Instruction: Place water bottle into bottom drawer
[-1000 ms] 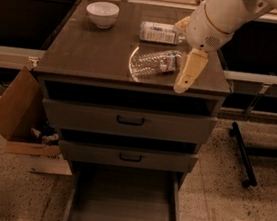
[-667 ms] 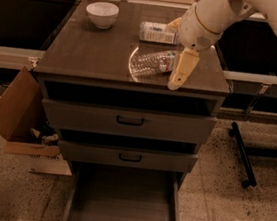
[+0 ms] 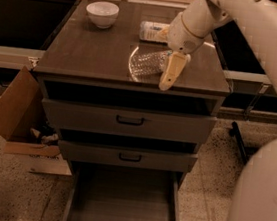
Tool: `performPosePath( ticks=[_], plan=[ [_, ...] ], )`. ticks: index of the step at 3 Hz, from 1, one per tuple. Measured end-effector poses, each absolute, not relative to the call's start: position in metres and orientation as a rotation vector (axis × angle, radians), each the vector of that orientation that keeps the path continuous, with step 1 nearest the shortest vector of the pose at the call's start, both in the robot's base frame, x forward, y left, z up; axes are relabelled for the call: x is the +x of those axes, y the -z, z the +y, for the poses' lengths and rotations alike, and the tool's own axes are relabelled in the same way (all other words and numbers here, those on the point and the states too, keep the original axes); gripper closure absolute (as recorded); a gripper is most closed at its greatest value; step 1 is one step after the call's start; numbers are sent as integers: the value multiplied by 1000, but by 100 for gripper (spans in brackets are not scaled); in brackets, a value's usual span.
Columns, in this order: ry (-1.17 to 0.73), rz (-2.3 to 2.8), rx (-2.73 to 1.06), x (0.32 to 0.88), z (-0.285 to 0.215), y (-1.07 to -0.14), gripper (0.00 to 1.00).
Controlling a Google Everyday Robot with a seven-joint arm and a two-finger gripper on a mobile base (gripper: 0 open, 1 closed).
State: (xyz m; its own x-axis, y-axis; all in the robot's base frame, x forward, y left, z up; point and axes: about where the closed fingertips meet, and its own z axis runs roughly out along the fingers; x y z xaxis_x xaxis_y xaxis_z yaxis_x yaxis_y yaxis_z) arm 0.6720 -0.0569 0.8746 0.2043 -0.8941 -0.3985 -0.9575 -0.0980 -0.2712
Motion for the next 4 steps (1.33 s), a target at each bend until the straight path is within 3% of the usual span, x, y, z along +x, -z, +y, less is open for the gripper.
performPosePath(
  ticks=[1,2,4],
  plan=[
    [-234,1728,-2040,682,-50,-855,0],
    [-275,1742,-2050,687,-47,-839,16],
    [-253,1749,-2016,687,-55,-844,62]
  ],
)
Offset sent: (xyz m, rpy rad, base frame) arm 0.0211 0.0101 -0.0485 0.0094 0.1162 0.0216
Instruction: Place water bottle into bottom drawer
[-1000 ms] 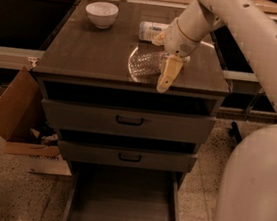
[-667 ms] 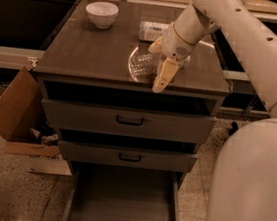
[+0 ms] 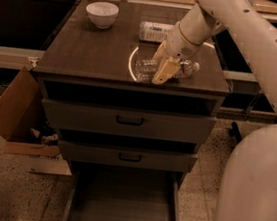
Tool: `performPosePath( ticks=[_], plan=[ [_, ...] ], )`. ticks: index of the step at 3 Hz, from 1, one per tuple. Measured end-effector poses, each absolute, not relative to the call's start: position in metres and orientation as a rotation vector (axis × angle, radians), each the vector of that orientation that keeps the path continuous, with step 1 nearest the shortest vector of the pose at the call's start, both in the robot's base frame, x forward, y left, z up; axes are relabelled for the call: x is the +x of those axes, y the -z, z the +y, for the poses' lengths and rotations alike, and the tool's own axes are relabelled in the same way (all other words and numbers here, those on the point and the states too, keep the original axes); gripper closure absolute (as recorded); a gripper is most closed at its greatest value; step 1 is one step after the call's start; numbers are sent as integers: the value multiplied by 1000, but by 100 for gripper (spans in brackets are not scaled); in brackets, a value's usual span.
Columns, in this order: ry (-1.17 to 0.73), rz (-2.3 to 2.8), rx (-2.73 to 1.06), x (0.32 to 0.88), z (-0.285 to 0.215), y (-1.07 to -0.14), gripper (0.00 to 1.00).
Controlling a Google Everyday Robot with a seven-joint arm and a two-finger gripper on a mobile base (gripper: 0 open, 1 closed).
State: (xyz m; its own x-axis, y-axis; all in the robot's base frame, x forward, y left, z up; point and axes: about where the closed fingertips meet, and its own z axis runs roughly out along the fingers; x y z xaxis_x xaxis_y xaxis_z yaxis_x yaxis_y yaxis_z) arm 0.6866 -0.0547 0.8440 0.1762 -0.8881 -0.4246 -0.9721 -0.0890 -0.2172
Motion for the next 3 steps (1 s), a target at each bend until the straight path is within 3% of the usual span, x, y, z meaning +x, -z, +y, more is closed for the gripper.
performPosePath(
  ticks=[1,2,3],
  plan=[
    [-191,1740,-1970,667,-64,-870,85],
    [-205,1726,-1912,626,-67,-891,100],
    [-334,1788,-1774,579,-68,-872,100]
  ],
)
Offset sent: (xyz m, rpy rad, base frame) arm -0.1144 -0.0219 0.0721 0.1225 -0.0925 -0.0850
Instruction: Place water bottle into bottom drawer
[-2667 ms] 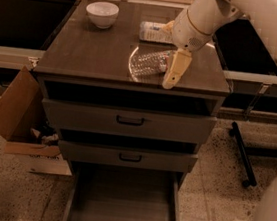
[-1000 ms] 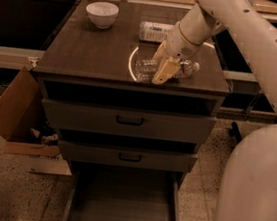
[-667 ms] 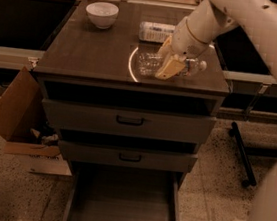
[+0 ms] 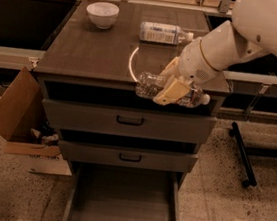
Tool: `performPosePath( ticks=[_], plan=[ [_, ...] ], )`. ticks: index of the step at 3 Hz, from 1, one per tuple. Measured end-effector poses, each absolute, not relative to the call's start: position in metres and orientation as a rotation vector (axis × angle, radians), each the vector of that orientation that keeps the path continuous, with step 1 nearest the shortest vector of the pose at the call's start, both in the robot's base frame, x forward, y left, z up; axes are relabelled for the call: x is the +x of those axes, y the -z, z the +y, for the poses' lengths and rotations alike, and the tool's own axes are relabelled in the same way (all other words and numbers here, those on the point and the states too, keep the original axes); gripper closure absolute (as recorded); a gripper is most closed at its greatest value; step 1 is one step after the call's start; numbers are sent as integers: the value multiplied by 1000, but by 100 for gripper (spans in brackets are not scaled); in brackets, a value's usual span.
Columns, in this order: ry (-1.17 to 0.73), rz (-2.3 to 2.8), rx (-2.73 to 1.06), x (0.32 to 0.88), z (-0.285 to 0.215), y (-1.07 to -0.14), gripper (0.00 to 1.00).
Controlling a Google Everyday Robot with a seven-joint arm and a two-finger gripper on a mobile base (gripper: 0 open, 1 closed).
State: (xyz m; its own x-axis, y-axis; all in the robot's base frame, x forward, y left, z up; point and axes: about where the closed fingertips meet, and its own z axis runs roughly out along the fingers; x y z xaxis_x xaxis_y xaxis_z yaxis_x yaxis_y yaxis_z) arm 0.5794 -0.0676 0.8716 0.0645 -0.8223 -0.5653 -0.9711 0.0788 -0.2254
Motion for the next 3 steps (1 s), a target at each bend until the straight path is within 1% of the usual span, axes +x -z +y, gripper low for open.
performPosePath(
  ticks=[1,2,3],
  plan=[
    [-335,1788,-1774,579,-67,-872,100],
    [-399,1860,-1736,563,-70,-837,100],
    [-521,1936,-1596,531,-64,-785,100]
  ],
)
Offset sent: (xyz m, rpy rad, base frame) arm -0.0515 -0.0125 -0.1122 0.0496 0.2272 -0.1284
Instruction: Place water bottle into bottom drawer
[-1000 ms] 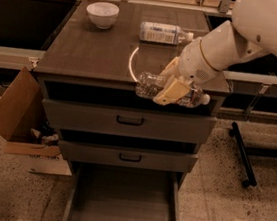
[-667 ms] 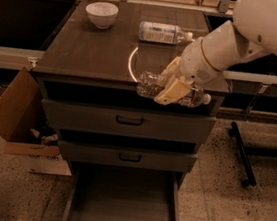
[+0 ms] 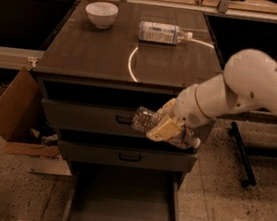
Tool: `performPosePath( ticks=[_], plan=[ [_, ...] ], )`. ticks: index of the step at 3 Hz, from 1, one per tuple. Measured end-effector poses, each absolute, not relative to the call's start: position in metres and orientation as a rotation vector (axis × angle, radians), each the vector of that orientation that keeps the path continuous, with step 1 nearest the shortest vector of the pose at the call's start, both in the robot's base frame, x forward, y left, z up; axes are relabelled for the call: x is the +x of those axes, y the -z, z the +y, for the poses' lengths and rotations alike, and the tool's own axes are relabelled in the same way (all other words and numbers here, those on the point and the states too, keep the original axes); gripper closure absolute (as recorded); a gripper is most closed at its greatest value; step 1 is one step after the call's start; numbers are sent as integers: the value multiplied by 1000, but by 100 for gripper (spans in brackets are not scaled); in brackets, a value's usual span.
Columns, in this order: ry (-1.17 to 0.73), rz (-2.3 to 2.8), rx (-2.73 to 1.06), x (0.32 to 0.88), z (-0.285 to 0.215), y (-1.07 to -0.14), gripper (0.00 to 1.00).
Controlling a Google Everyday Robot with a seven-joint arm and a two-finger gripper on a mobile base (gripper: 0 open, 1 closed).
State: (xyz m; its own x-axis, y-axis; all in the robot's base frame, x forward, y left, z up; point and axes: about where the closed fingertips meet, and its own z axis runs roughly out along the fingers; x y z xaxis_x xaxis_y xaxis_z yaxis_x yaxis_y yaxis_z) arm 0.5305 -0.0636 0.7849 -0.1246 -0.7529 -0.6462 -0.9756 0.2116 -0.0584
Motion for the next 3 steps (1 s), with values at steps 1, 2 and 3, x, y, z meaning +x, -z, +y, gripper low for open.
performPosePath(
  ticks=[1,2,3],
  plan=[
    [-748,1988,-1420,483,-28,-683,100],
    [-936,2018,-1343,455,6,-602,100],
    [-974,2030,-1325,451,9,-587,100]
  ],
)
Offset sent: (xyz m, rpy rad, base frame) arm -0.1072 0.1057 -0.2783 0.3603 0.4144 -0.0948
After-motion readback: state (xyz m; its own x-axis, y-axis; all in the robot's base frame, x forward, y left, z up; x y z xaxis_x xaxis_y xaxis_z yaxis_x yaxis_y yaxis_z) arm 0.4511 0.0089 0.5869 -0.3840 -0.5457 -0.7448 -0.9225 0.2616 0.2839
